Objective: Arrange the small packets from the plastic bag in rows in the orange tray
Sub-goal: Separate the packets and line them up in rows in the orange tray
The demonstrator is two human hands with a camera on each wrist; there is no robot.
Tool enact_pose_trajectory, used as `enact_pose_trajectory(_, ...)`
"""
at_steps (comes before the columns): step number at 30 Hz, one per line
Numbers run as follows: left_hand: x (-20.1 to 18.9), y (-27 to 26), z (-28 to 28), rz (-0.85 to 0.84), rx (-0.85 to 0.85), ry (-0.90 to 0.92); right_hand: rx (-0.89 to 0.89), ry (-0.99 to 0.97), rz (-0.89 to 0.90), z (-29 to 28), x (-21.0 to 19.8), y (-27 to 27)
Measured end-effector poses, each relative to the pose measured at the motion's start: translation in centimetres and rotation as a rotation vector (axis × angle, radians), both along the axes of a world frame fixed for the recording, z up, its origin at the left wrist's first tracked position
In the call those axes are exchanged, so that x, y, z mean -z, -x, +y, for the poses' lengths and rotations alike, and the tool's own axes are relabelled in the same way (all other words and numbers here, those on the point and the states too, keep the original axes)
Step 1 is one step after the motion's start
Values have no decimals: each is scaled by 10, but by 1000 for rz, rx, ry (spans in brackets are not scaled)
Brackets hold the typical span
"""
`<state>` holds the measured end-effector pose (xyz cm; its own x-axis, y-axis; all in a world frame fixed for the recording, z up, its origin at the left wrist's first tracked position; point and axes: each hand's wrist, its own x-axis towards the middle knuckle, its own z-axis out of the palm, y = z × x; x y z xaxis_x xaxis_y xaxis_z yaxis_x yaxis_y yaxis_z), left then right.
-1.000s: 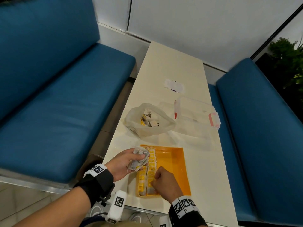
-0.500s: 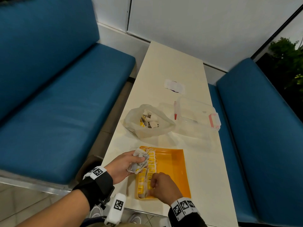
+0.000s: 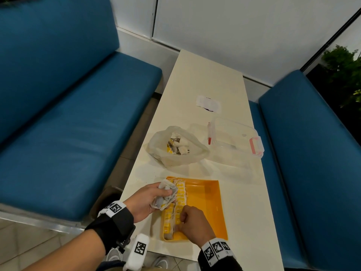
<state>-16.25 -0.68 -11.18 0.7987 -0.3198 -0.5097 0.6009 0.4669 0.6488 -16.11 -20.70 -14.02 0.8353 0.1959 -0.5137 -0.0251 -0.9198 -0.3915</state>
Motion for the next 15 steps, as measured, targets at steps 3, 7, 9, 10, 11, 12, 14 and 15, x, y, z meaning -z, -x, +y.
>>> enact_pose_trajectory(3, 0, -1, 2, 20, -15, 33, -14, 15, -3, -1, -4, -1)
enact_pose_trajectory(7, -5, -4, 2, 56, -17, 45, 19, -66, -122, -5, -30, -14)
enact_pose_trajectory(9, -7, -6, 1, 64, -8, 26, 71, -190, -201, -3, -49, -25)
enact_pose_trajectory(10, -7, -7, 1, 62, -2, 19, 109, -270, -228, -1, -59, -30)
enact_pose_trajectory(11, -7, -8, 0, 56, 4, 7, 150, -360, -246, 2, -68, -34)
enact_pose_trajectory(12, -7, -9, 0, 48, 16, -15, 182, -437, -260, 5, -76, -38)
enact_pose_trajectory(14, -8, -10, -2, 25, 50, -64, 194, -516, -281, 11, -88, -45)
enact_pose_trajectory(15, -9, -10, -2, 9, 73, -82, 175, -524, -279, 15, -91, -48)
